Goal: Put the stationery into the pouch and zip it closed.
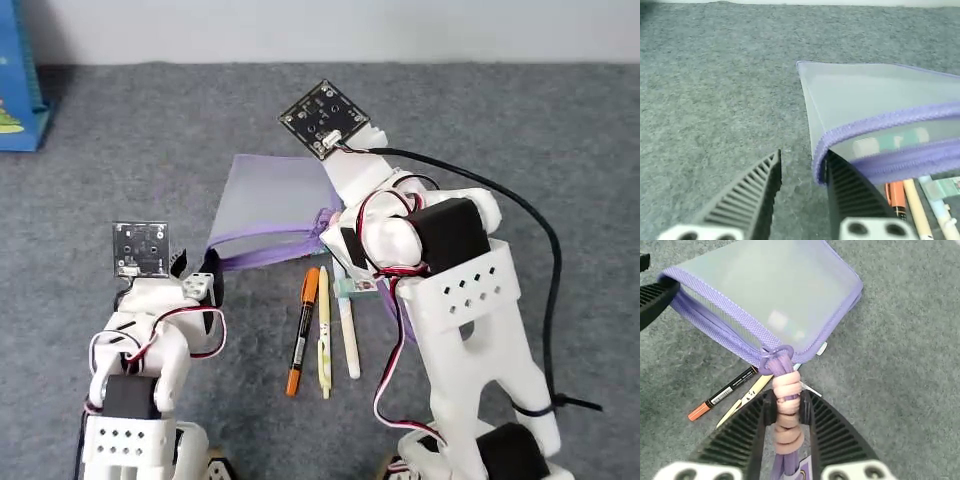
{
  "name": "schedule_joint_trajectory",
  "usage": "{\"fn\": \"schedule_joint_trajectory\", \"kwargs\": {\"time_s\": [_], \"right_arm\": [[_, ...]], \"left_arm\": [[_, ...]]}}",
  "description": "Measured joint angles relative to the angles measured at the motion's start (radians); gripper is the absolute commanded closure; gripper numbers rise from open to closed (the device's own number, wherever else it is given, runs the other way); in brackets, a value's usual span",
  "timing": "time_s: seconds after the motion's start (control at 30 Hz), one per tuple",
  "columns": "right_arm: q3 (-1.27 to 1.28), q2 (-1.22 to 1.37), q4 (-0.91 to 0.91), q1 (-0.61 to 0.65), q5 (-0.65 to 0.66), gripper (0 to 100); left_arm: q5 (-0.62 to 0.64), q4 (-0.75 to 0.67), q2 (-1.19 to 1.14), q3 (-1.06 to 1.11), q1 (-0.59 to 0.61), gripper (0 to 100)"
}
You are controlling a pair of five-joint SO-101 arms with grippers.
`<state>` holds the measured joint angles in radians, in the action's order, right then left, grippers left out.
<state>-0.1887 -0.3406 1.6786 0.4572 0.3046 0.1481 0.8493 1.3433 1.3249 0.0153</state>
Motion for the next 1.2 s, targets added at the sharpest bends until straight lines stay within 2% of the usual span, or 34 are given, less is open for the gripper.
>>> {"fn": "schedule_joint_trajectory", "kwargs": {"time_s": [0.17, 0.37, 0.5, 0.6, 0.8, 1.0, 1.2], "right_arm": [[0.002, 0.0, 0.0, 0.028, 0.0, 99.0], [0.002, 0.0, 0.017, 0.081, 0.0, 99.0], [0.002, -0.029, 0.018, 0.11, 0.0, 99.0], [0.002, -0.089, 0.023, 0.157, 0.0, 99.0], [0.002, -0.209, 0.038, 0.193, 0.0, 99.0], [0.003, -0.219, 0.032, 0.132, 0.0, 99.0], [0.002, -0.19, 0.006, 0.029, 0.0, 99.0]], "left_arm": [[-0.011, 0.0, 0.0, 0.0, 0.003, 86], [-0.011, -0.046, 0.0, 0.06, -0.003, 77], [-0.011, -0.074, 0.0, 0.077, -0.003, 76], [-0.011, -0.074, 0.0, 0.077, -0.003, 81], [-0.043, -0.074, 0.0, 0.077, -0.011, 98], [-0.098, -0.051, 0.009, 0.075, -0.012, 98], [-0.101, 0.098, -0.002, -0.018, 0.06, 98]]}}
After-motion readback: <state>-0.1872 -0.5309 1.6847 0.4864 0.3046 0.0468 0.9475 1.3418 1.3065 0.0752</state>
